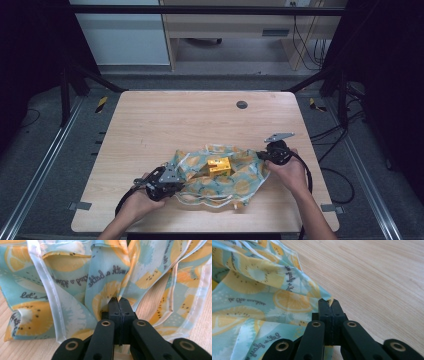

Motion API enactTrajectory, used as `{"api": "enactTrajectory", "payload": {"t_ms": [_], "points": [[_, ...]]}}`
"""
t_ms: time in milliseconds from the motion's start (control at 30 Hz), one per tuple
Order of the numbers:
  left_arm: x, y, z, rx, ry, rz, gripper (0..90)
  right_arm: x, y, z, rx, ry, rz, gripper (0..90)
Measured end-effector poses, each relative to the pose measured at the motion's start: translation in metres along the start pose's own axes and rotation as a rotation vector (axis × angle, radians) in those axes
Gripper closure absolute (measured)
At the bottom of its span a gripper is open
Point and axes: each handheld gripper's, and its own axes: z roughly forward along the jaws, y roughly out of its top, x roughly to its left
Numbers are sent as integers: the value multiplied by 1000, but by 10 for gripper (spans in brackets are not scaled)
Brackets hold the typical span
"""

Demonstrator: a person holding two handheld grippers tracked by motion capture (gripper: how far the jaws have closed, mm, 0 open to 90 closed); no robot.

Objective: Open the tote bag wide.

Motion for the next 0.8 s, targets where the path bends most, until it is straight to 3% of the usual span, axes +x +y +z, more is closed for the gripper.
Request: {"api": "enactTrajectory", "payload": {"t_ms": [500,800], "points": [[0,-7,-7,13,-11,3,900,-2,-7,2,45,-5,19,900],[-1,-10,-9,24,-2,11,900,-1,-9,5,65,-23,1,900]]}}
